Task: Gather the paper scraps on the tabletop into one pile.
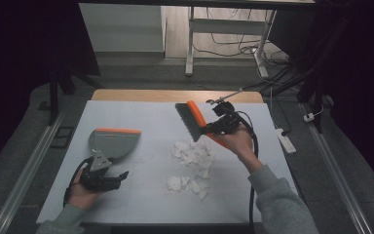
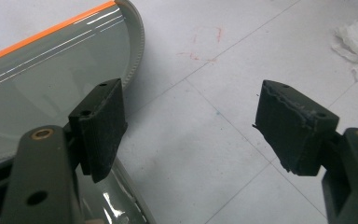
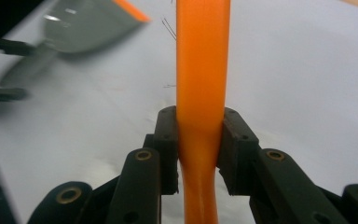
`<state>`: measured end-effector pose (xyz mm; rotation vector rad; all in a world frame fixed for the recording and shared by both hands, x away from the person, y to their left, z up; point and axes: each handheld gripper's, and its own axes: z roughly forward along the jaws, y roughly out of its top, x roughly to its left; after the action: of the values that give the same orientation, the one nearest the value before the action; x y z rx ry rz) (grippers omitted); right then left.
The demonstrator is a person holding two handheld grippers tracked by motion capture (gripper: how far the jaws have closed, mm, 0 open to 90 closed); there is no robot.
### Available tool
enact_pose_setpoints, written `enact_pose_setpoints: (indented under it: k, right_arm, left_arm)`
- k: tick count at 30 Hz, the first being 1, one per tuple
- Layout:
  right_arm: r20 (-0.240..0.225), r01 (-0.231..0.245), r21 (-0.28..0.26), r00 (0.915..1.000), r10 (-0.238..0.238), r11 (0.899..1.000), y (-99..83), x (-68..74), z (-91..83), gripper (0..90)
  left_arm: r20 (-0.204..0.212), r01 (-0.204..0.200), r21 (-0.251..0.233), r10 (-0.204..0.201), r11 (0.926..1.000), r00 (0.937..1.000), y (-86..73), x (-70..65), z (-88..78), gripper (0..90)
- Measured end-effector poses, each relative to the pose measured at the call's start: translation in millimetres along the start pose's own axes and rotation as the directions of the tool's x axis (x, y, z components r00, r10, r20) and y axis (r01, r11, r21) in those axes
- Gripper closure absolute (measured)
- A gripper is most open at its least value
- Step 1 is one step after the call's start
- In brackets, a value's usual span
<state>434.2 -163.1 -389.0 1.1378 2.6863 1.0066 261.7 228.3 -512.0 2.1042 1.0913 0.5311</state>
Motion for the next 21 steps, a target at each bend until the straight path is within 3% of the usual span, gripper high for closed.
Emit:
enact_pose_setpoints:
  k: [2,4,8,12,14,17,19,21]
  right_arm:
    - [0.081,0.003,0.028,0.9967,-0.005,1.000,-5.2,-13.4,0.4,71.1]
    - [0.157,0.008,0.073,0.9874,-0.019,0.997,-11.3,-25.6,5.8,71.1]
    - [0.223,0.019,0.158,0.9733,-0.055,0.987,-22.0,-42.1,23.4,71.1]
    - [0.237,0.071,0.241,0.9628,-0.130,0.968,-25.5,-40.8,41.4,71.1]
    - [0.202,0.099,0.253,0.9674,-0.153,0.962,-24.8,-33.1,44.5,71.1]
    - [0.153,0.151,0.290,0.9674,-0.202,0.945,-26.4,-17.3,46.6,71.1]
    - [0.168,0.178,0.273,0.9589,-0.229,0.945,-27.4,-9.7,41.9,71.1]
    - [0.196,0.194,0.226,0.9509,-0.240,0.955,-26.9,-6.1,31.2,71.1]
  left_arm:
    - [0.000,-0.001,0.000,0.001,1.0000,1.0000,0.1,0.0,-0.1,25.0]
    - [0.001,-0.001,-0.001,0.001,1.0000,1.0000,0.1,0.2,-0.2,25.0]
    - [0.001,0.002,0.001,-0.002,1.0000,1.0000,-0.4,1.2,0.3,25.0]
    - [0.000,0.005,0.003,-0.005,1.0000,1.0000,-1.1,2.4,0.4,25.0]
    - [0.000,0.006,0.003,-0.006,1.0000,1.0000,-1.3,2.8,0.4,25.0]
    - [0.001,0.006,0.003,-0.006,1.0000,1.0000,-1.4,2.7,0.6,25.0]
    - [0.002,0.004,0.004,-0.004,1.0000,1.0000,-1.3,2.3,0.7,25.0]
    - [0.001,0.002,0.003,-0.002,1.0000,1.0000,-1.1,1.6,0.3,25.0]
